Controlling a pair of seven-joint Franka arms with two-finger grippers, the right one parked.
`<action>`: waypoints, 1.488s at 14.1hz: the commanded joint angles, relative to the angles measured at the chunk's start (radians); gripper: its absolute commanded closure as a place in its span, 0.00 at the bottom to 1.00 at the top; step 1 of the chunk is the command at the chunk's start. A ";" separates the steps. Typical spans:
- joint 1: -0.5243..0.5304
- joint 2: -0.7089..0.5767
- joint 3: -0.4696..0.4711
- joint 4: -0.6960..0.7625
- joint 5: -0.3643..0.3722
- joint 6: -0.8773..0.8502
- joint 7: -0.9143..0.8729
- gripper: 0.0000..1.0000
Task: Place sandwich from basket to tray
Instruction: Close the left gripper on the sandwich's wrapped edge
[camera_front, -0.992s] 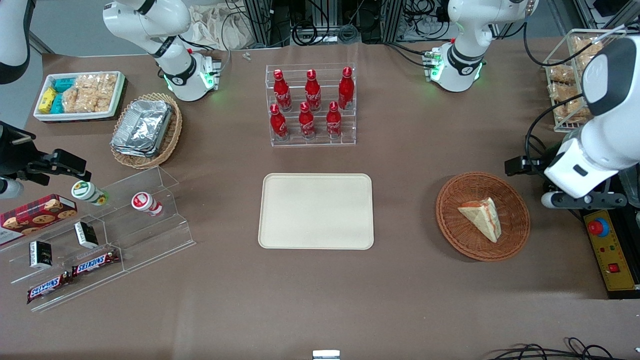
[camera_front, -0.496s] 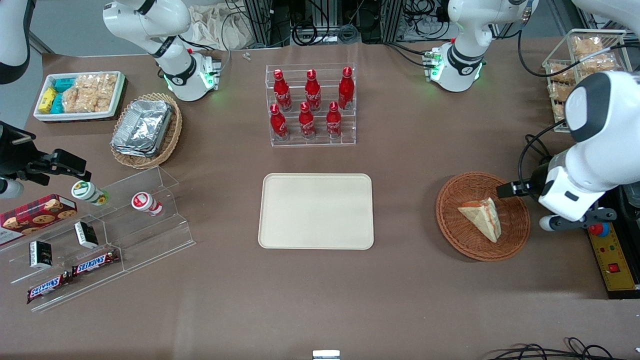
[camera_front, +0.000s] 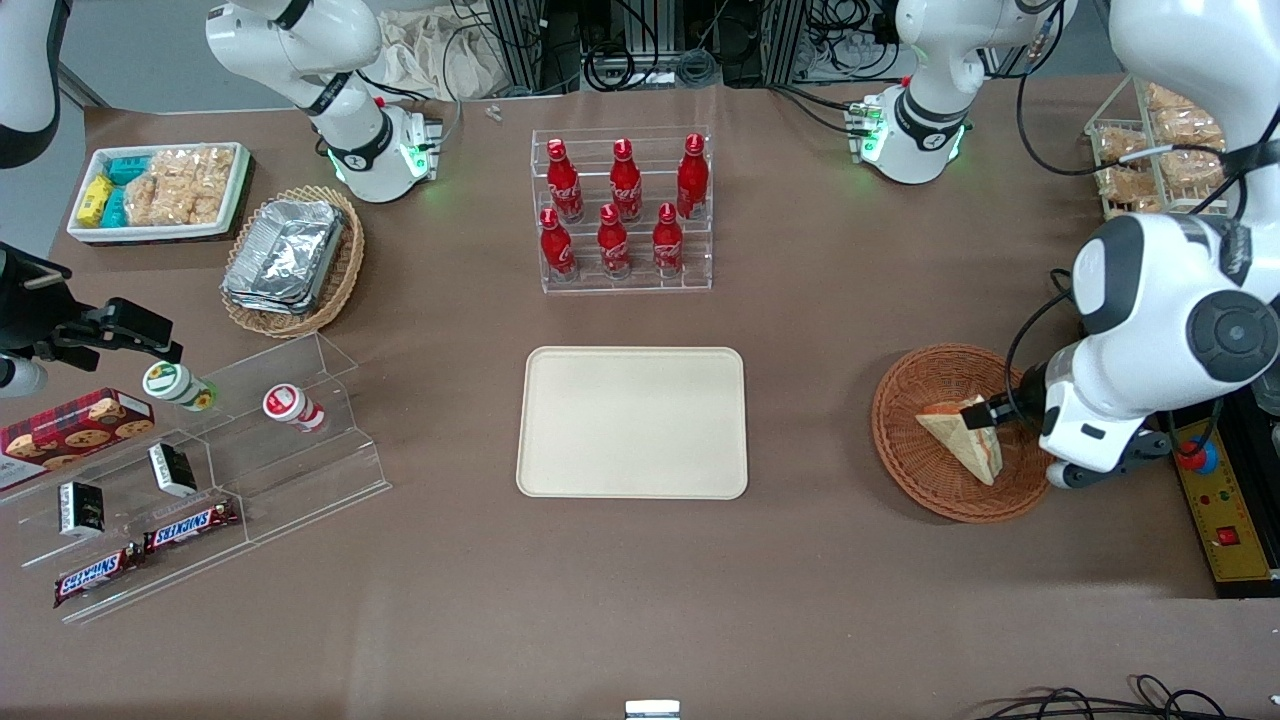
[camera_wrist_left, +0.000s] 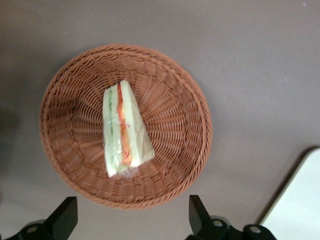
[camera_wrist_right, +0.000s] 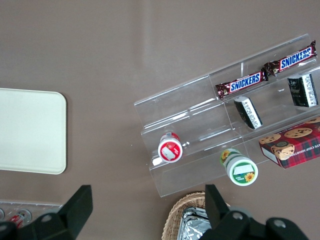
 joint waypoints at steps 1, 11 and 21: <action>0.003 0.000 0.000 -0.086 0.019 0.116 -0.085 0.00; 0.003 0.005 0.037 -0.248 0.071 0.294 -0.106 0.00; 0.004 0.064 0.043 -0.252 0.051 0.303 -0.135 0.00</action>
